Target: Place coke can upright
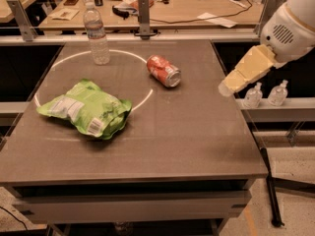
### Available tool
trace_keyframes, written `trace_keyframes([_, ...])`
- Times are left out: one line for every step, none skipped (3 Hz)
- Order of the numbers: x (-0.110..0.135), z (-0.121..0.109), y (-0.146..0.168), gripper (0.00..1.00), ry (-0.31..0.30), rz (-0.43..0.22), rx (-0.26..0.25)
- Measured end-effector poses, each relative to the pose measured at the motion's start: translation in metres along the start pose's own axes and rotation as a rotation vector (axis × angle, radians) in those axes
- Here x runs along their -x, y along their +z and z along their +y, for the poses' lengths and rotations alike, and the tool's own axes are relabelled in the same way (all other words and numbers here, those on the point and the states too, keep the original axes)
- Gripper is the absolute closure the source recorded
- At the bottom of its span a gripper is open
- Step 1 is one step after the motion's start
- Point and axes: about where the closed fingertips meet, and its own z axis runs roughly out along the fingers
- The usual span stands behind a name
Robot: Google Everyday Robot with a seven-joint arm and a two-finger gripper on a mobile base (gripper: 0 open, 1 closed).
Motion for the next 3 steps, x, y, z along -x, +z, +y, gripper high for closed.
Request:
trace_keyframes([0.009, -0.004, 0.012, 0.0, 0.021, -0.036, -0.042])
trace_keyframes([0.01, -0.003, 0.012, 0.0, 0.023, -0.04, -0.039])
trace_keyframes([0.027, 0.005, 0.016, 0.0, -0.015, -0.054, -0.028])
